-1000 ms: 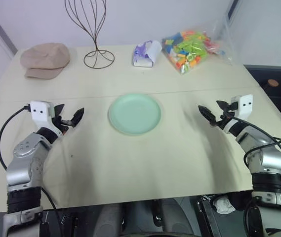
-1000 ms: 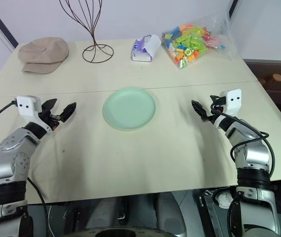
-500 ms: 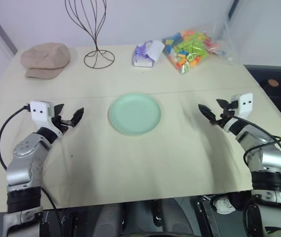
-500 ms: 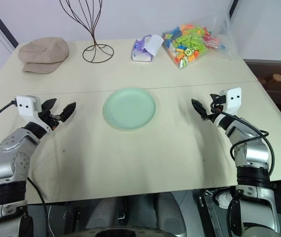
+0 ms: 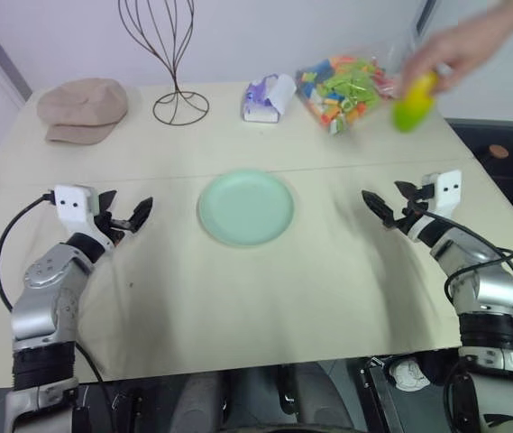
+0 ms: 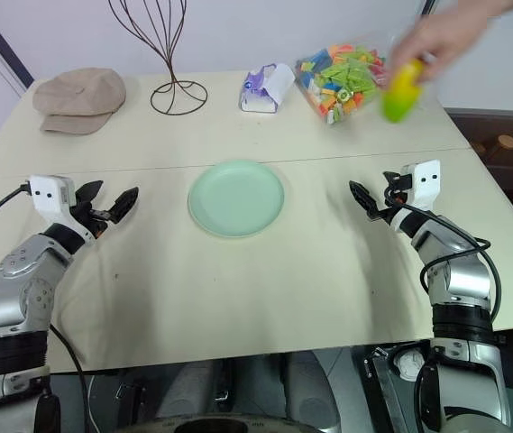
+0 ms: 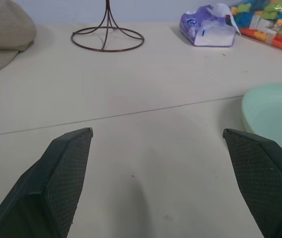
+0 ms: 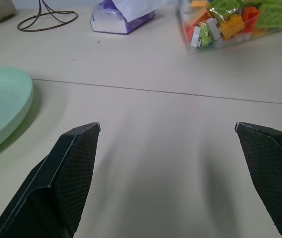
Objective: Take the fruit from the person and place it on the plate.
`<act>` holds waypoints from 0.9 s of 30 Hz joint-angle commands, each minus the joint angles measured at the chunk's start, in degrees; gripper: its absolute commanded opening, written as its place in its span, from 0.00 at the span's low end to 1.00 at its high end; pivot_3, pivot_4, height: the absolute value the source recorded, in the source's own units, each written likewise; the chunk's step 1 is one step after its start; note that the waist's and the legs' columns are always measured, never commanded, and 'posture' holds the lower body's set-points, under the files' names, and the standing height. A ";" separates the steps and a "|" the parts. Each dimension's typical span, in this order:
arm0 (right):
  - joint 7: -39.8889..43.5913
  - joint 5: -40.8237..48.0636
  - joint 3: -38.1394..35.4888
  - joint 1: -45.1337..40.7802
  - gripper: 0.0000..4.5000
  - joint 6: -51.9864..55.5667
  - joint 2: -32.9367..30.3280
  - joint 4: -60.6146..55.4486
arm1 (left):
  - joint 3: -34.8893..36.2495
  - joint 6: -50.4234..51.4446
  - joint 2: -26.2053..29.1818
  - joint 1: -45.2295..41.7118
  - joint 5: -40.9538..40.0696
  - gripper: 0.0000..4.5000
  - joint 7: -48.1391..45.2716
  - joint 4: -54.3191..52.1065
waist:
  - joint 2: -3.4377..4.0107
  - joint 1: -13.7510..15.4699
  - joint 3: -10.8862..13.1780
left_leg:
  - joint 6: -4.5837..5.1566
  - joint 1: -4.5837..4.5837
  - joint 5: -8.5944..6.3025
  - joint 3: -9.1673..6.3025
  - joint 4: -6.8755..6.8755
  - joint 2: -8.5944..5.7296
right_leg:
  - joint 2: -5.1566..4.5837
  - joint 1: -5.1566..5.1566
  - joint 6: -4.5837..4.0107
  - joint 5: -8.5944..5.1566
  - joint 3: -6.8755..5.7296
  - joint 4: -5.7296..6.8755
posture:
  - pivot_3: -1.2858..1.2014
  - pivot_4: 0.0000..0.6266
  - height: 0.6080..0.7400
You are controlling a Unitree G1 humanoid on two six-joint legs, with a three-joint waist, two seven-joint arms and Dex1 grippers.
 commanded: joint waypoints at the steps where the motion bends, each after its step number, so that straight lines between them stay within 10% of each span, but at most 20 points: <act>1: -0.19 0.25 -1.38 -0.10 1.00 -0.97 -0.01 -1.27 | 1.24 -1.23 0.95 -0.07 -0.18 0.98 -0.05 -1.31 | 0.00 0.00 0.00 | 0.00 0.00 0.00 0.00 0.00 0.00 | 0.00 0.00 0.00 0.00 0.00 0.00 | 0.52 0.24 1.00; 11: -0.29 0.30 -1.42 -0.02 1.00 -0.99 -0.03 -1.40 | 1.46 -1.43 1.85 -1.05 -0.17 0.98 -0.80 -0.26 | 0.00 0.00 0.00 | 0.00 0.00 0.00 0.00 0.00 0.00 | 0.00 0.00 0.00 0.00 0.00 0.00 | 0.52 0.24 1.00; 20: 0.08 0.60 -1.78 0.08 1.00 -0.29 -0.87 -2.01 | 5.85 20.04 12.02 -5.47 -25.85 0.98 -14.10 -11.61 | 0.03 -0.11 0.00 | 0.00 -0.02 0.00 -0.02 0.00 0.01 | 0.02 0.00 0.00 0.00 0.00 -0.01 | 0.52 0.24 1.00; 27: 3.98 11.11 -4.73 -4.47 1.00 11.04 -5.20 -13.97 | 5.58 24.46 15.99 -10.97 -30.92 0.98 -16.33 -10.58 | 0.12 -0.26 0.05 | 0.00 -0.01 0.00 -0.01 0.00 0.00 | 0.12 -0.01 0.00 -0.01 -0.02 0.00 | 0.52 0.24 1.00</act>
